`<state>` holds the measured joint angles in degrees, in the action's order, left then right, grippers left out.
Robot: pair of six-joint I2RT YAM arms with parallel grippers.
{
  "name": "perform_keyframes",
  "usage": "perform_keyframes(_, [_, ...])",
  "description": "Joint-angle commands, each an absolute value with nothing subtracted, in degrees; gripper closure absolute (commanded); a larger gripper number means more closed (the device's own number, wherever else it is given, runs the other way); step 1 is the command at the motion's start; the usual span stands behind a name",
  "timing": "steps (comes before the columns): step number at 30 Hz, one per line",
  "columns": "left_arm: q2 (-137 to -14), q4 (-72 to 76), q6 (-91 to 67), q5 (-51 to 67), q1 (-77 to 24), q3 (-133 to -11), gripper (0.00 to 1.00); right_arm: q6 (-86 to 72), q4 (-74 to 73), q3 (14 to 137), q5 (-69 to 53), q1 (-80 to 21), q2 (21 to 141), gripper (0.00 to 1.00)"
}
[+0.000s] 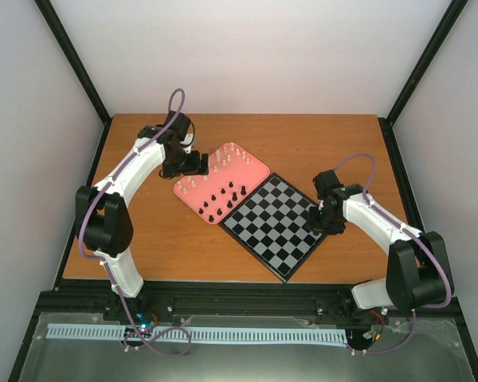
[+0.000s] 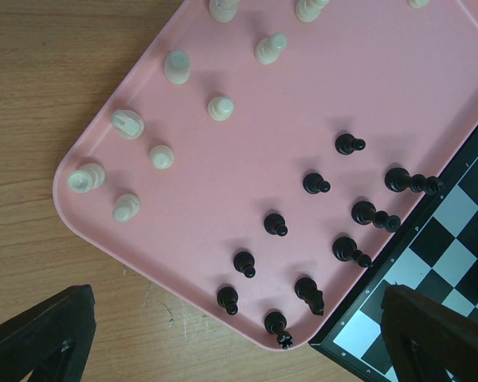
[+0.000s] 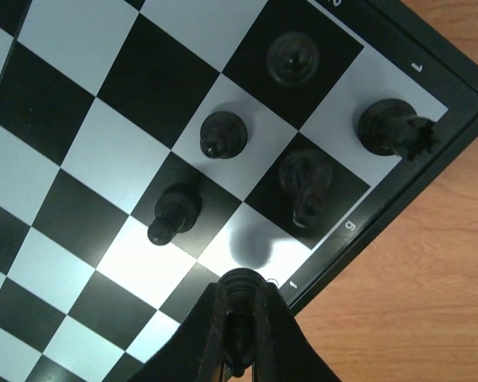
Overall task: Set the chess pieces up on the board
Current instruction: Place the chess piece on the chessboard.
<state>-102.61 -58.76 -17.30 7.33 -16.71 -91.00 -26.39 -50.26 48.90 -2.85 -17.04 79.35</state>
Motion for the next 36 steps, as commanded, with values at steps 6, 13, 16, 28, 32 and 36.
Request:
perform_keyframes(6, [-102.19,-58.47,-17.91,7.65,-16.48,-92.11,0.00,-25.68,-48.36,48.08,-1.73,-16.26,81.01,0.95])
perform_keyframes(13, [-102.37,-58.45,-17.82,7.56,-16.43,-92.07,0.00,-25.76,-47.44,48.08,-1.37,-16.17,82.36,0.94])
perform_keyframes(16, [-102.25,-58.38,-17.84,7.45,-16.44,-91.79,0.00,-25.61,-47.14,47.91,-1.48,-16.13,82.94,0.94])
perform_keyframes(28, [-102.13,-58.32,-17.84,7.61,-16.44,-91.58,0.00,-25.66,-46.78,47.49,-0.78,-16.17,83.39,0.87])
perform_keyframes(32, [-102.07,-58.19,-17.83,7.57,-16.44,-91.58,0.00,-25.52,-46.90,47.45,-0.68,-16.15,83.02,0.82])
perform_keyframes(36, [-102.04,-58.23,-17.81,7.64,-16.45,-91.49,0.00,-25.40,-47.03,47.49,-1.14,-16.14,82.76,0.82])
